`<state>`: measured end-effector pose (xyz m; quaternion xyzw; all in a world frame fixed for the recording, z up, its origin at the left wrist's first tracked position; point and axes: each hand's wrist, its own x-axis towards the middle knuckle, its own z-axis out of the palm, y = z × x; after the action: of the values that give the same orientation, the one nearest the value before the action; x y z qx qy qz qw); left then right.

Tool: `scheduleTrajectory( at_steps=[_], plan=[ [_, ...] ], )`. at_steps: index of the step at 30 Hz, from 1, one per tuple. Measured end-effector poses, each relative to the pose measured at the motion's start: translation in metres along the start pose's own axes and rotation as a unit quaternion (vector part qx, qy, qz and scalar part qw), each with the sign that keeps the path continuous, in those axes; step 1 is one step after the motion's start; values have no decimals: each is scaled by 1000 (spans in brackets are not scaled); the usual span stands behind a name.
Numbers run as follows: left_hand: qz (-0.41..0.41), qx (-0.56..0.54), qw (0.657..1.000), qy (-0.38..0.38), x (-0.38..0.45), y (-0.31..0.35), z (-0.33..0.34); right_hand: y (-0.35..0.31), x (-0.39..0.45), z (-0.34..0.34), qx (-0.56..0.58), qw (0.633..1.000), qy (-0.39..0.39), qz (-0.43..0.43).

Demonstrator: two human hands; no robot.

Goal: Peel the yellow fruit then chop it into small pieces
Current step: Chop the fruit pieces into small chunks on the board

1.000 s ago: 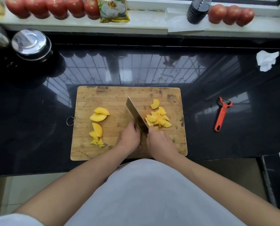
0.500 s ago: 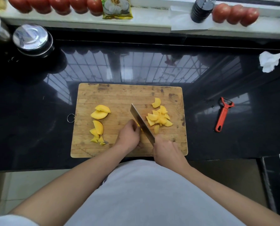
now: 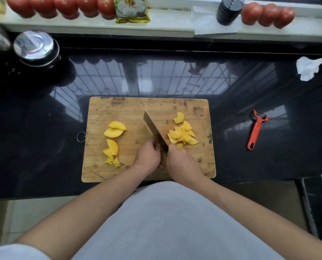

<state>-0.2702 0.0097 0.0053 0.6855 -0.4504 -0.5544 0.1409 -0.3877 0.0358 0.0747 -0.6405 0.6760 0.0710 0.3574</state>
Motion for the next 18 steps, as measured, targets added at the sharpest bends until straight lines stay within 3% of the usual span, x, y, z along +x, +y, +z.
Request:
scheduleTrajectory(
  at_steps=[4,9,18],
  plan=[
    [-27,-29,999,-10,-2,-6,-3,11,-8,2,19,999,38,20],
    [-48,-66,996,32,-5,-14,0,22,-21,9,-24,1000,15,11],
    [-57,-51,996,46,0,-8,3,16,-20,17,-38,999,-23,14]
  ],
)
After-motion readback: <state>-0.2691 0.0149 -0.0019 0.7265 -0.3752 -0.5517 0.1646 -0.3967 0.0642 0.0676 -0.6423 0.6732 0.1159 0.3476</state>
